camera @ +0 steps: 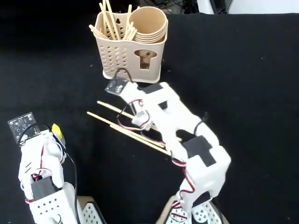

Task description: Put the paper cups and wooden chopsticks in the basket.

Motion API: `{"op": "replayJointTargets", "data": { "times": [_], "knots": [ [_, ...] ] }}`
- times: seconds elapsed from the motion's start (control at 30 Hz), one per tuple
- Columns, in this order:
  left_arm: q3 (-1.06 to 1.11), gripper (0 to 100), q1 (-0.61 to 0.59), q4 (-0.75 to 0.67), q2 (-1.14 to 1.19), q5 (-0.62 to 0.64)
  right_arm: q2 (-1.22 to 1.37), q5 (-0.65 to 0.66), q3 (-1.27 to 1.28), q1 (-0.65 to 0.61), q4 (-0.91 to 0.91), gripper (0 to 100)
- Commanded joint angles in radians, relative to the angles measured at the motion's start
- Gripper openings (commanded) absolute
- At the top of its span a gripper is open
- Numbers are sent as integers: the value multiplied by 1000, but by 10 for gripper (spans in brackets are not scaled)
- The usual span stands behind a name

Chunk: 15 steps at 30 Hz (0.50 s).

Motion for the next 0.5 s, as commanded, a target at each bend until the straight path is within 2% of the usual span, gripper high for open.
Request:
{"op": "replayJointTargets", "data": {
  "times": [0.0, 0.2, 0.4, 0.47],
  "knots": [
    [13, 184, 8, 0, -12, -6, -102, 11, 30, 58, 12, 12],
    [13, 184, 8, 0, -12, -6, -147, 11, 90, 133, 12, 18],
    [13, 184, 8, 0, -12, -6, -153, 11, 90, 100, 54, 221],
    [13, 184, 8, 0, -12, -6, -151, 9, 79, 64, 52, 244]
  ]
}}
